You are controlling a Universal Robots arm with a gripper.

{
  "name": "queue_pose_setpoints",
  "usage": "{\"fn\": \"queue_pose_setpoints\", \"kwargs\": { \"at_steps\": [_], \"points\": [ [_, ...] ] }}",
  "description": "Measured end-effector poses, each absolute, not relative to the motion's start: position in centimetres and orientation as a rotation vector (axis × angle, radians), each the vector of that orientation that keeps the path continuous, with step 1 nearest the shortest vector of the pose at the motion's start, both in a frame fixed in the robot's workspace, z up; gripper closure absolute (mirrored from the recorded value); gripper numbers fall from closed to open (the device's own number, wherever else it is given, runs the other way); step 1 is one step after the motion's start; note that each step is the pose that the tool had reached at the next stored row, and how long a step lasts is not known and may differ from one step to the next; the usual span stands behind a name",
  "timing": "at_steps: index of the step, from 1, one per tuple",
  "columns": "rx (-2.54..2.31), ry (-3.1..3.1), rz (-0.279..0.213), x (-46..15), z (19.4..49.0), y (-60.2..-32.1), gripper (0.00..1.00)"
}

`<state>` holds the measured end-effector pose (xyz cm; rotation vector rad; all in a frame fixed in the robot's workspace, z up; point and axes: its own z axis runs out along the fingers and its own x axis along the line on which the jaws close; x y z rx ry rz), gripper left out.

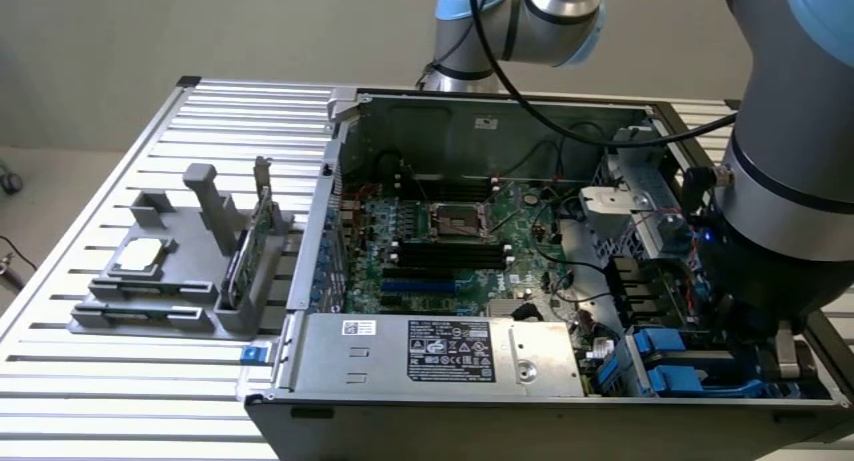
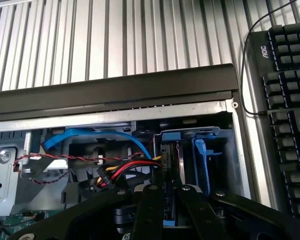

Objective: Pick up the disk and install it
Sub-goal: 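Insert the first disk wire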

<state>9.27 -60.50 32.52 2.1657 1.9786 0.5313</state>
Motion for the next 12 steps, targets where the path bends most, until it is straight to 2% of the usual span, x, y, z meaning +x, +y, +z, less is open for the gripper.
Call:
{"fn": "queue_pose_setpoints", "kwargs": {
  "at_steps": [12],
  "points": [
    [2.174,1.967,0.53,9.41,32.52,-60.44,0.84]
  ]
}}
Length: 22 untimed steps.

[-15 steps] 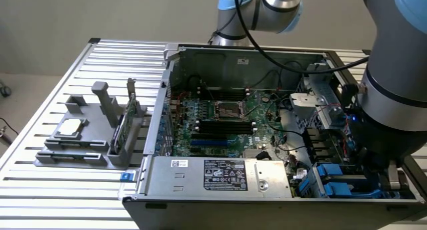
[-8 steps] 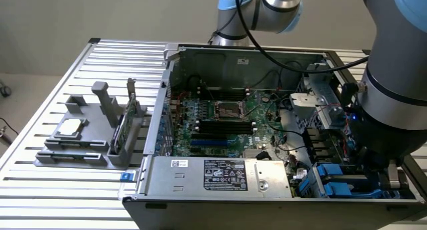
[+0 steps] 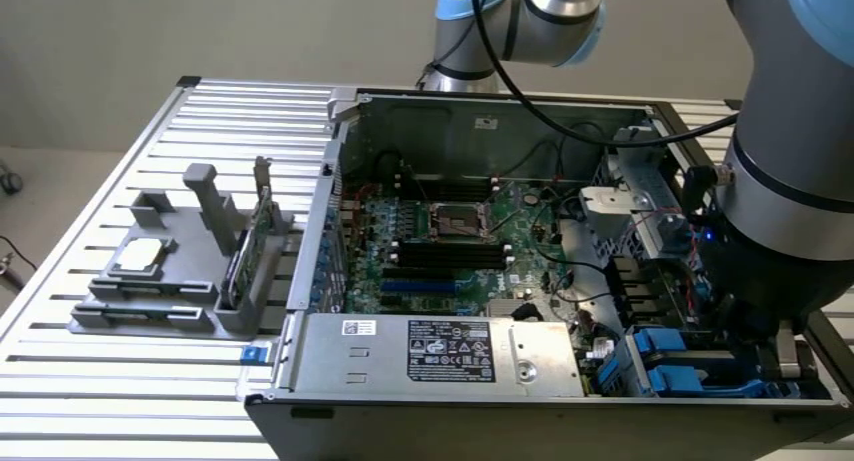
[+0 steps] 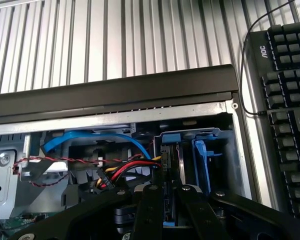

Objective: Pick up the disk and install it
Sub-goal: 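Insert the first disk wire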

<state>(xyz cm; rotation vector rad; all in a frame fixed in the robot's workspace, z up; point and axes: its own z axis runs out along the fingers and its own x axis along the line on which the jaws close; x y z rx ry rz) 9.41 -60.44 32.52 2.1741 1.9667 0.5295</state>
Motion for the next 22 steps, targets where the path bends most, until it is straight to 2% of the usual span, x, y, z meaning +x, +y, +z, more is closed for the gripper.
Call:
{"fn": "queue_pose_setpoints", "kwargs": {
  "at_steps": [22],
  "points": [
    [2.179,1.959,0.527,9.71,32.5,-60.29,0.84]
  ]
}}
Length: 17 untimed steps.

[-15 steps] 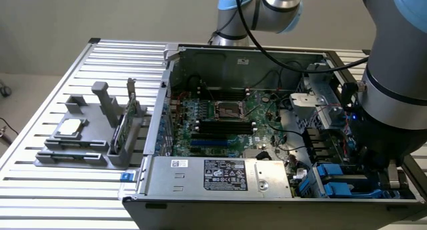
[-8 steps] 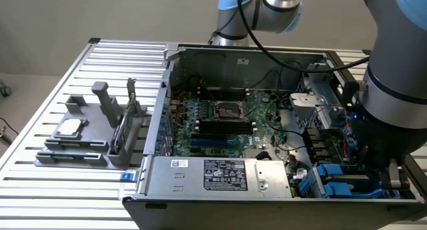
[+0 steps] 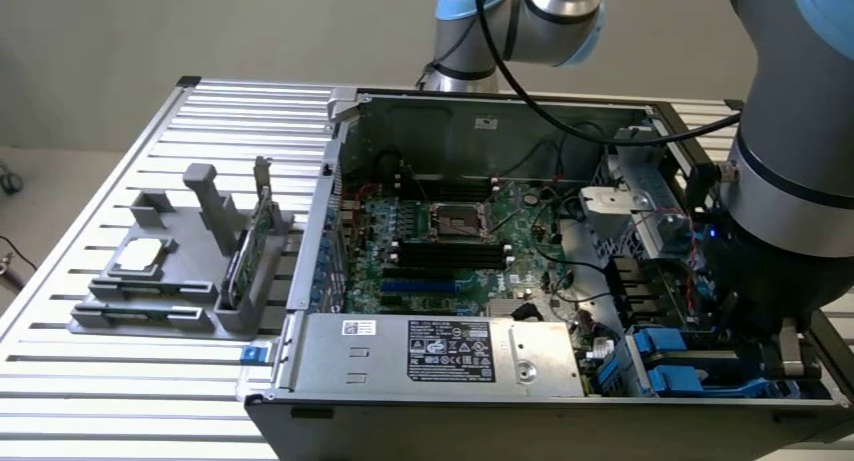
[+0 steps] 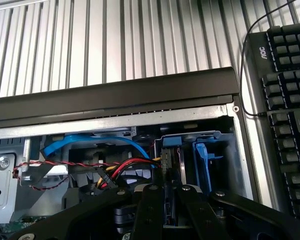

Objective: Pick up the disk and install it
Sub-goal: 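Insert the first disk wire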

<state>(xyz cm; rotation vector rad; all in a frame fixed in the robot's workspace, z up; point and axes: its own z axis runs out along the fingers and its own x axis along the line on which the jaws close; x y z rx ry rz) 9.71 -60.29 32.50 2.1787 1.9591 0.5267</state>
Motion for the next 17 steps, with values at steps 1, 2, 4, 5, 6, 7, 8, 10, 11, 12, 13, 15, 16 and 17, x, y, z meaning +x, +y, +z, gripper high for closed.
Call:
{"fn": "queue_pose_setpoints", "kwargs": {
  "at_steps": [1,2,4,5,6,7,8,10,11,12,13,15,16,17],
  "points": [
    [2.179,1.959,0.527,9.71,32.5,-60.29,0.84],
    [2.179,1.959,0.527,9.7,32.48,-60.29,0.84],
    [2.179,1.959,0.527,9.67,32.41,-60.29,0.84],
    [2.179,1.959,0.527,9.64,32.37,-60.29,0.84],
    [2.179,1.959,0.527,9.61,32.32,-60.29,0.84],
    [2.179,1.959,0.527,9.6,32.27,-60.29,0.84],
    [2.179,1.959,0.527,9.59,32.23,-60.29,0.84],
    [2.179,1.959,0.526,9.58,32.14,-60.29,0.84],
    [2.178,1.959,0.526,9.58,32.1,-60.3,0.84],
    [2.178,1.959,0.526,9.58,32.05,-60.3,0.84],
    [2.178,1.959,0.526,9.58,32.01,-60.3,0.84],
    [2.178,1.959,0.526,9.58,31.99,-60.3,0.84],
    [2.179,1.959,0.526,9.58,31.98,-60.29,0.84],
    [2.179,1.959,0.527,9.58,32.01,-60.29,0.84]
  ]
}}
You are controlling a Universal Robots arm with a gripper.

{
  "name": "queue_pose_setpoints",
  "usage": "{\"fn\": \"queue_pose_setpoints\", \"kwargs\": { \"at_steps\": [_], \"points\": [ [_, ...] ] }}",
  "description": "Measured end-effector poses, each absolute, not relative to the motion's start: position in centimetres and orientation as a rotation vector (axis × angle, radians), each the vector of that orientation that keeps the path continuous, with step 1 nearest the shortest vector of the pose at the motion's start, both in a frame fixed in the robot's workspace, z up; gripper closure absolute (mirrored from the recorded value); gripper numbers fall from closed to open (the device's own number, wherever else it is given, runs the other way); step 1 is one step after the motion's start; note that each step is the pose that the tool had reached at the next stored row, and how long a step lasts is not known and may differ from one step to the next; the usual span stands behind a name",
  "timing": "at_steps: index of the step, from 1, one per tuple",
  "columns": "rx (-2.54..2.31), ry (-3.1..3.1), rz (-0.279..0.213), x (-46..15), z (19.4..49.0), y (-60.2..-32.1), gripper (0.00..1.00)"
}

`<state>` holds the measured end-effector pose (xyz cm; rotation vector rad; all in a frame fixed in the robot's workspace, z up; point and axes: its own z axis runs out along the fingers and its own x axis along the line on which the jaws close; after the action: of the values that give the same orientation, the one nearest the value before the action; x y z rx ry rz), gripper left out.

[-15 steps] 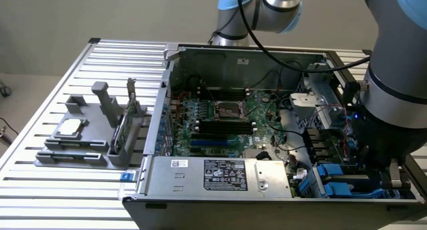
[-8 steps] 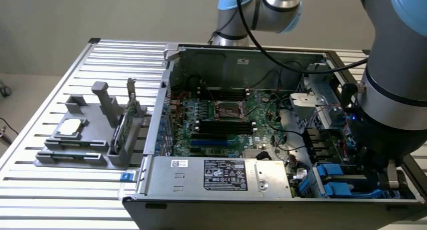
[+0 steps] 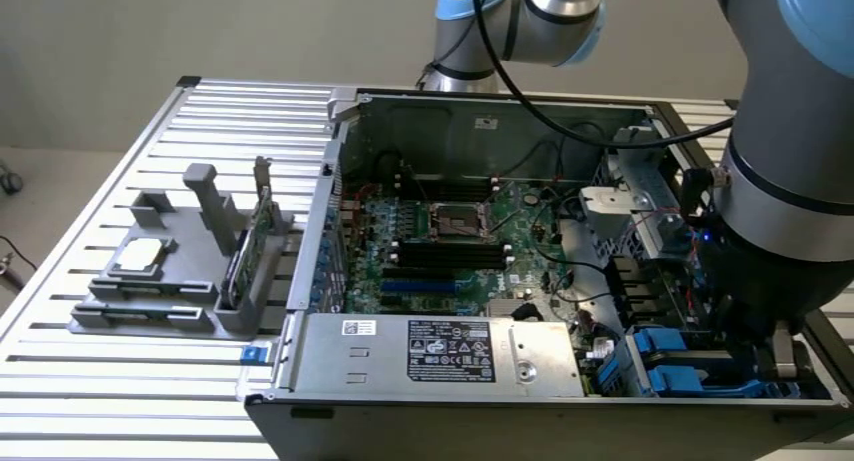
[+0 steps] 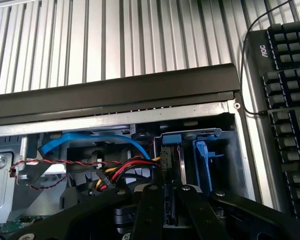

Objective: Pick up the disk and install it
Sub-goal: 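Insert the first disk wire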

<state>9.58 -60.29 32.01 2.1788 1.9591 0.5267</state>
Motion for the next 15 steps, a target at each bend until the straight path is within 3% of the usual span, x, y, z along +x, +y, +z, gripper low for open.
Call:
{"fn": "queue_pose_setpoints", "kwargs": {
  "at_steps": [2,3,15],
  "points": [
    [2.179,1.96,0.529,9.6,32.1,-60.3,0.82],
    [2.179,1.959,0.527,9.6,32.4,-60.3,0.76],
    [2.179,1.961,0.525,7.6,34.1,-60.3,0.76]
  ]
}}
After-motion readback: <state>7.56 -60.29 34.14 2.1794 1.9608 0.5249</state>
